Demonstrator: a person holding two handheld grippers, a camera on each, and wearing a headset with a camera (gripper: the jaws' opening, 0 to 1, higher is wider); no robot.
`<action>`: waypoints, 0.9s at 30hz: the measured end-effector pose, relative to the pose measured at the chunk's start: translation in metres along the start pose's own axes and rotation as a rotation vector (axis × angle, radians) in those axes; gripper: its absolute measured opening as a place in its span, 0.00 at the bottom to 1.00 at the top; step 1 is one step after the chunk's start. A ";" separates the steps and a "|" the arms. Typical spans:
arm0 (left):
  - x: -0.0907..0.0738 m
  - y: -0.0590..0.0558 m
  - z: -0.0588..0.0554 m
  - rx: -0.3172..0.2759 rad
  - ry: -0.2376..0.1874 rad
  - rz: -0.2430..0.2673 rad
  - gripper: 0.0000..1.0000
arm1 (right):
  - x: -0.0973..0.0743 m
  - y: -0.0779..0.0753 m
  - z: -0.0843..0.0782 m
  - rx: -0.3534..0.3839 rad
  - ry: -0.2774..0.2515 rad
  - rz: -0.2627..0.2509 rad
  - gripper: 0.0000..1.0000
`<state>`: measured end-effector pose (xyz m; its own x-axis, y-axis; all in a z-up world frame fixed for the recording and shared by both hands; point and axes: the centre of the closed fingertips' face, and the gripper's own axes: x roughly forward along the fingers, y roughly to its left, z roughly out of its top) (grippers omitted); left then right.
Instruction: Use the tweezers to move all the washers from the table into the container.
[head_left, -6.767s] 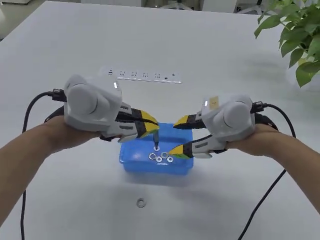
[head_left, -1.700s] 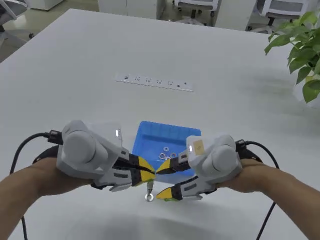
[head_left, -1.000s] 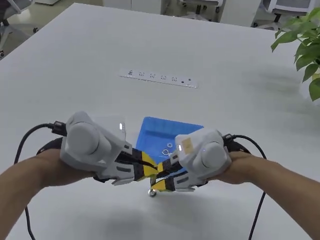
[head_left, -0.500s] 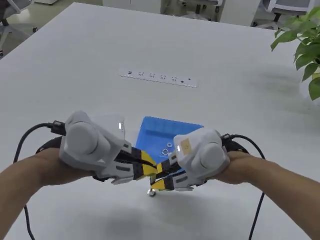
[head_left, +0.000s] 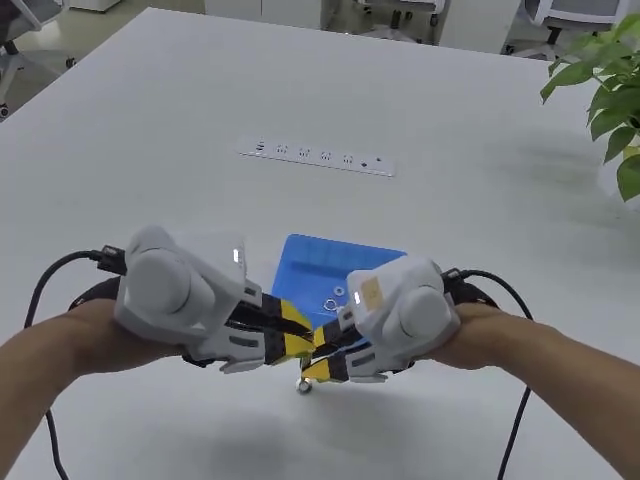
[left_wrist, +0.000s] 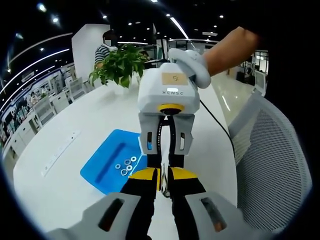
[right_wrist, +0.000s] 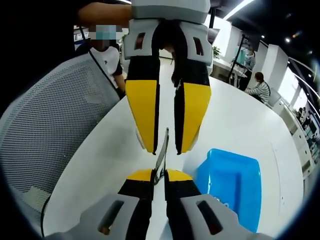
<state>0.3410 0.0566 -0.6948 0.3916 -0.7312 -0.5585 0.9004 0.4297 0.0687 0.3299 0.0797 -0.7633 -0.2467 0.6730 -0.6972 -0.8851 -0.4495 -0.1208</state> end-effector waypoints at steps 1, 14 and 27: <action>0.000 0.000 0.000 -0.004 -0.001 0.001 0.16 | 0.000 -0.001 0.000 -0.001 -0.001 -0.001 0.09; -0.003 0.002 -0.005 -0.054 -0.016 0.031 0.50 | -0.008 0.001 0.008 -0.009 -0.001 0.001 0.09; -0.007 0.004 -0.004 -0.101 -0.061 0.068 0.70 | -0.025 -0.005 0.020 -0.006 -0.017 -0.011 0.09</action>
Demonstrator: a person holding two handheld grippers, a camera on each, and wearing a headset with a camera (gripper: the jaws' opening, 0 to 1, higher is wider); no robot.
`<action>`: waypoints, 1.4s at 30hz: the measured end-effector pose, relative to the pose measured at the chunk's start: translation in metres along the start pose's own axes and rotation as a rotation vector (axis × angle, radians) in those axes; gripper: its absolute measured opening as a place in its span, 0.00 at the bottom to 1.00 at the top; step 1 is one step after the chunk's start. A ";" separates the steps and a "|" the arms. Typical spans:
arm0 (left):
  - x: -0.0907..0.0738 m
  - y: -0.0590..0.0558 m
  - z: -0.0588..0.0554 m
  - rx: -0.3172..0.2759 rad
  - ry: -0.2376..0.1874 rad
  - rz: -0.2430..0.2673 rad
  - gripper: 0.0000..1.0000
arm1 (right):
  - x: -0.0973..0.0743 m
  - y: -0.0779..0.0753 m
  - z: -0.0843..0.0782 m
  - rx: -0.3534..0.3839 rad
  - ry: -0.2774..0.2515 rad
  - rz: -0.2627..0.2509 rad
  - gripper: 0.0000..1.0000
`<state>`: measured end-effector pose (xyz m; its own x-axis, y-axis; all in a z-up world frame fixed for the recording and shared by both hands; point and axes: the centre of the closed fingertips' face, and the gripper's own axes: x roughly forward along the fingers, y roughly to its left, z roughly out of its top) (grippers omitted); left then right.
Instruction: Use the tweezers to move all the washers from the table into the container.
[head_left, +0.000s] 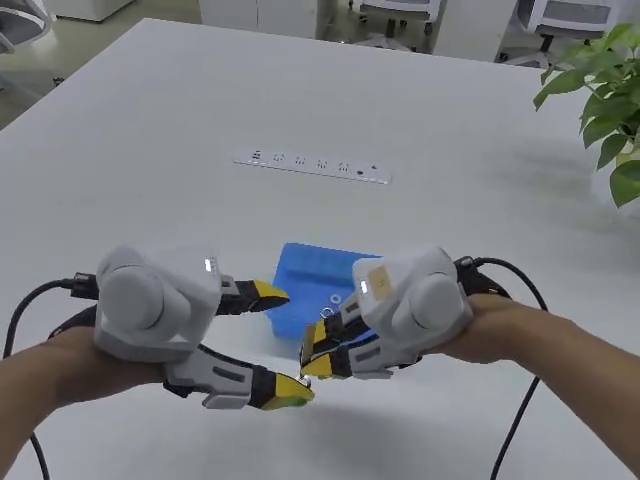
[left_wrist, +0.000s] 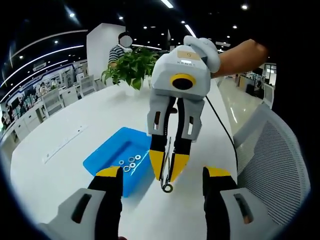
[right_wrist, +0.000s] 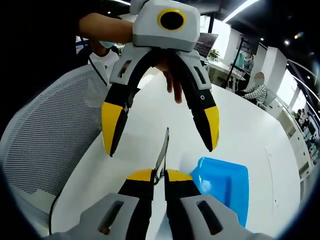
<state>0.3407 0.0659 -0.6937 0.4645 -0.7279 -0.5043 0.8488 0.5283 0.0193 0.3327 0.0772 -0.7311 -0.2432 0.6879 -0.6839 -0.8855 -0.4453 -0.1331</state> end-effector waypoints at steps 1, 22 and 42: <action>0.000 0.000 0.000 -0.006 -0.005 0.004 0.72 | -0.002 -0.001 0.001 0.000 -0.002 0.001 0.09; -0.010 0.002 0.002 -0.058 -0.061 0.059 0.90 | -0.030 -0.034 0.018 0.000 -0.036 -0.034 0.09; -0.016 0.010 0.005 -0.110 -0.111 0.092 0.99 | -0.031 -0.075 0.001 0.031 -0.026 -0.078 0.09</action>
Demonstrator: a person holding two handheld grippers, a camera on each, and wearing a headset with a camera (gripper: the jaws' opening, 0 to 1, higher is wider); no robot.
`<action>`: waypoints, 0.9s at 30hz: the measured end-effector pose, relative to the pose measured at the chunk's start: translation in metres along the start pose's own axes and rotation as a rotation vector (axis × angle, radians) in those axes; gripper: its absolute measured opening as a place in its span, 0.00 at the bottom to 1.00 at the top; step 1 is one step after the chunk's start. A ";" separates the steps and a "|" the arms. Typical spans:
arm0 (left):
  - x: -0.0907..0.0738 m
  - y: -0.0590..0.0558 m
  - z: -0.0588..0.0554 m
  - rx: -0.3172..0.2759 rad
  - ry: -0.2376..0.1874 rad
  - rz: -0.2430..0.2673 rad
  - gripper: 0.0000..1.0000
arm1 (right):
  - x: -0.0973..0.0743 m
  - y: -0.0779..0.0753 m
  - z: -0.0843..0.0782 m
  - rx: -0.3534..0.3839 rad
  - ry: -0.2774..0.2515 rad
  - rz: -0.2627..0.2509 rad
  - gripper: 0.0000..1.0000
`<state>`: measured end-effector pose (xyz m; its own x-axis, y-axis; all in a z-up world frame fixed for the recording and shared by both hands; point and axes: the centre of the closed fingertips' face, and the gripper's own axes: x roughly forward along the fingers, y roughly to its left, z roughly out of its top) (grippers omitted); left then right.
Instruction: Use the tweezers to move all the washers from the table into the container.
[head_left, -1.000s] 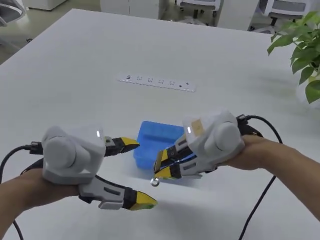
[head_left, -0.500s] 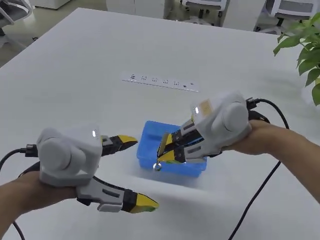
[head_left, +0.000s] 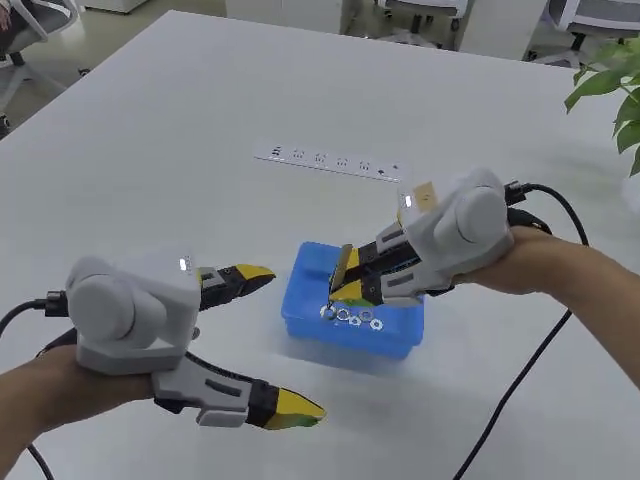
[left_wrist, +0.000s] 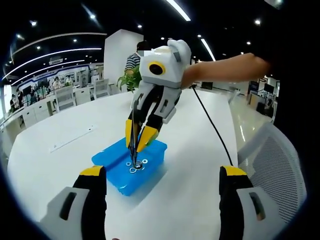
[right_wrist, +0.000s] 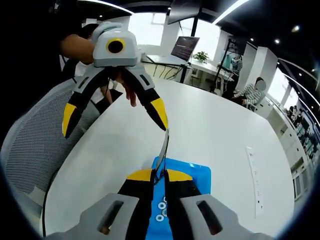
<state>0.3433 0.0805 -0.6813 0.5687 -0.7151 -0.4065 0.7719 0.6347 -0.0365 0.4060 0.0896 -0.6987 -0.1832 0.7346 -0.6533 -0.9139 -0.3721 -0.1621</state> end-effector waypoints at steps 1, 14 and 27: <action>0.000 0.001 0.000 -0.003 -0.002 0.001 0.99 | 0.001 -0.001 -0.001 0.001 0.000 -0.002 0.09; -0.003 0.008 0.002 -0.016 -0.012 0.015 0.99 | 0.014 -0.022 -0.023 0.011 0.020 -0.040 0.09; -0.001 0.010 0.009 -0.017 -0.009 0.017 0.99 | 0.026 -0.034 -0.044 0.035 0.046 -0.072 0.09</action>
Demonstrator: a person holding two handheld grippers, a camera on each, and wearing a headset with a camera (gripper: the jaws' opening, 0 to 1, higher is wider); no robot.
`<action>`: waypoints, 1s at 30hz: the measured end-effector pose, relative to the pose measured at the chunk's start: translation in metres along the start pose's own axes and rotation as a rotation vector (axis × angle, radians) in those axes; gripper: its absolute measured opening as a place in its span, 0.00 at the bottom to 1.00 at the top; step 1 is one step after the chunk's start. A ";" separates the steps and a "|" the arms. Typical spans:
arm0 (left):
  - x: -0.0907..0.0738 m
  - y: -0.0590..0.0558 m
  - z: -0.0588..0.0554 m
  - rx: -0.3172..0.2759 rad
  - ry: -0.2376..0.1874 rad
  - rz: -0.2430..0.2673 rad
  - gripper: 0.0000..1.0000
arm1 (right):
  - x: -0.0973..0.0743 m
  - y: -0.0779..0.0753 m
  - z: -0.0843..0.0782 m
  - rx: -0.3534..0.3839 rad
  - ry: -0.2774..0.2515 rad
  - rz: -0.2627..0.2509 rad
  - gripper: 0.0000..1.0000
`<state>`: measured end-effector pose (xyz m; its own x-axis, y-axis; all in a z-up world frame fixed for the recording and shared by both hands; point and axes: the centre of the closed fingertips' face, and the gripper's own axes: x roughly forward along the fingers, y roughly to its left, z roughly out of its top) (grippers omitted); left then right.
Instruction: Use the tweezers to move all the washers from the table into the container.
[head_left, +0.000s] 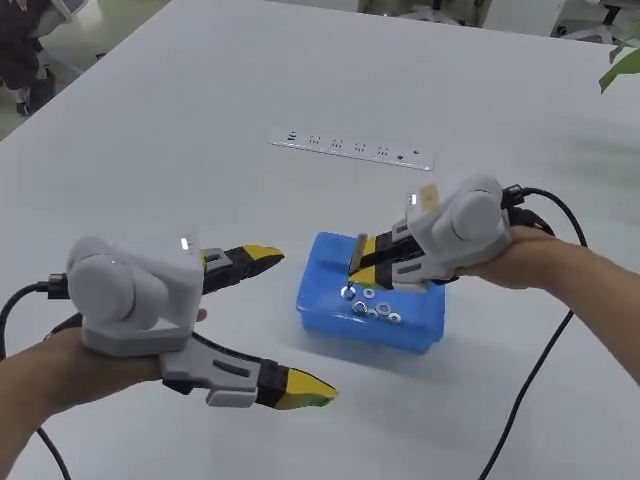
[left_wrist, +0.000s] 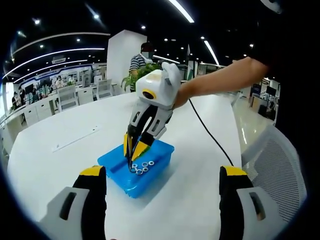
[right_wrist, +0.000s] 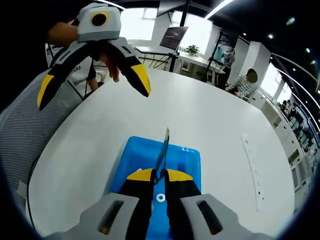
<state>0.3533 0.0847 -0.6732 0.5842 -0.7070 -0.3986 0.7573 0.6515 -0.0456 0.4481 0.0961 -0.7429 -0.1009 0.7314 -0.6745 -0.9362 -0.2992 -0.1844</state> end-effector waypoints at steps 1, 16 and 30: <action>0.000 0.000 0.000 -0.001 0.001 -0.001 0.99 | 0.001 0.000 -0.001 0.001 0.000 0.000 0.09; 0.014 0.018 -0.001 0.020 0.039 -0.016 0.90 | 0.009 -0.003 -0.009 0.009 0.001 -0.008 0.09; 0.025 0.040 0.004 0.077 0.057 -0.014 0.70 | 0.012 0.003 -0.012 0.009 0.004 0.002 0.09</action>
<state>0.3992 0.0918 -0.6818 0.5578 -0.6973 -0.4501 0.7865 0.6173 0.0182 0.4481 0.0972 -0.7602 -0.1010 0.7281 -0.6780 -0.9390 -0.2949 -0.1768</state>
